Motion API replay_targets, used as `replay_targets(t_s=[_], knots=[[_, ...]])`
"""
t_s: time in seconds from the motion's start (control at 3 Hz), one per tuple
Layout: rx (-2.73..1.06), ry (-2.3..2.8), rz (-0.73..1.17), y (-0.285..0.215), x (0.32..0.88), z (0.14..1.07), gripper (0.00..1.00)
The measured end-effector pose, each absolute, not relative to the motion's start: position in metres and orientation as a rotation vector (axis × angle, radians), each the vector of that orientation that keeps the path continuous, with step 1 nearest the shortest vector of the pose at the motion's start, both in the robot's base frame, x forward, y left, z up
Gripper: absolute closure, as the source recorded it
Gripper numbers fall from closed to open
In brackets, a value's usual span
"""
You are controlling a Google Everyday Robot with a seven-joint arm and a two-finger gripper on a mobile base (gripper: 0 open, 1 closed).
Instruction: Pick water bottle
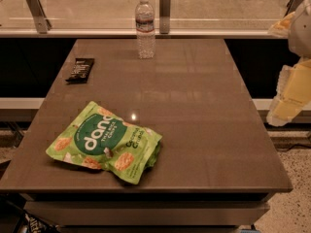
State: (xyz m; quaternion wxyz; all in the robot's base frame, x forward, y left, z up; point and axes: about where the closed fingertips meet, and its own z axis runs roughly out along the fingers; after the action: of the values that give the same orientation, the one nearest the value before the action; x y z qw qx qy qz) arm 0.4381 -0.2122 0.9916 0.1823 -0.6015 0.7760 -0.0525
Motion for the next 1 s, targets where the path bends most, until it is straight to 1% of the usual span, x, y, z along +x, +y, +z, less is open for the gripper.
replay_targets(t_s=[0.67,1.0], knots=[[-1.673,2.179,-0.171,-0.214,0.448,1.002,0.0],[-1.591,2.167,-0.208,-0.219,0.47,1.019,0.0]])
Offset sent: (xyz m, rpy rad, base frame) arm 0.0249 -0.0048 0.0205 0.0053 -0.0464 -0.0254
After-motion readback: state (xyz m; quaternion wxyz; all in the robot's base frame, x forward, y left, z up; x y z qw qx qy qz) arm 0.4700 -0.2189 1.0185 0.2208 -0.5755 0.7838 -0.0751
